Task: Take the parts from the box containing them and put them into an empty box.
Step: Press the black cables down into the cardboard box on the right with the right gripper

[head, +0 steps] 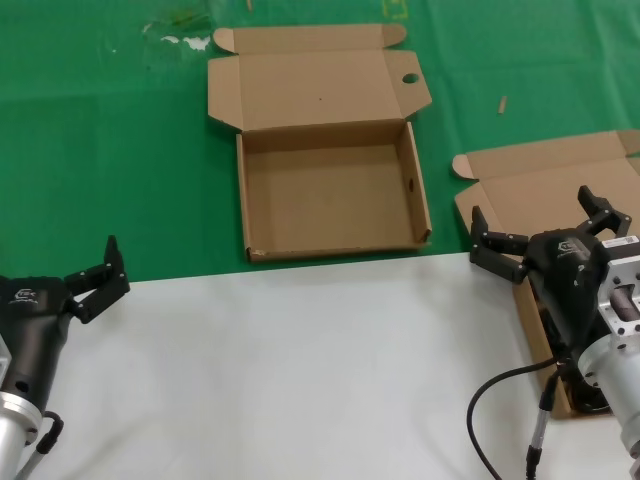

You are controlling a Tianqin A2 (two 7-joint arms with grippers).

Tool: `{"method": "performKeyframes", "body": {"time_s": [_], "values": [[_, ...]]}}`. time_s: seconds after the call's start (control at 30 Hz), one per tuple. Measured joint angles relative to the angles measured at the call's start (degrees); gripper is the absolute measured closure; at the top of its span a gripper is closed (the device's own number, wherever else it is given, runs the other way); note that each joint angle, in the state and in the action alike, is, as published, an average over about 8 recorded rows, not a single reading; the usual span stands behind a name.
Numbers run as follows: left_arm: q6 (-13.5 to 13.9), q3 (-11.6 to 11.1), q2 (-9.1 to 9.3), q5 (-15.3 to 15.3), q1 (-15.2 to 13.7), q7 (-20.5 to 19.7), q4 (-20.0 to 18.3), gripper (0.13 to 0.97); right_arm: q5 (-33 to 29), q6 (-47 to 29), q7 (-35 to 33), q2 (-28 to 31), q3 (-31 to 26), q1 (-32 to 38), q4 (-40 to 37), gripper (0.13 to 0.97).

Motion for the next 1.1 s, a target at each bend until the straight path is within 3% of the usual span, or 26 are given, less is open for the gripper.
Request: {"method": "performKeyframes", "body": {"time_s": [0.33,0.57,0.83,1.1], "values": [[0.0,0.0,0.0,0.0,0.0,0.0,0.0,0.132,-10.1,2.1,-8.7,4.7,0.3,-1.2,2.7,0.129],[0.0,0.0,0.0,0.0,0.0,0.0,0.0,0.132,-16.2,-5.5,-11.0,12.5,4.6,-8.6,10.3,0.129],[0.0,0.0,0.0,0.0,0.0,0.0,0.0,0.132,-10.5,-19.0,-25.0,23.6,14.2,-19.9,12.8,0.129],[0.0,0.0,0.0,0.0,0.0,0.0,0.0,0.132,-7.1,-26.9,-35.8,31.7,20.2,-21.6,6.6,0.129]]}}
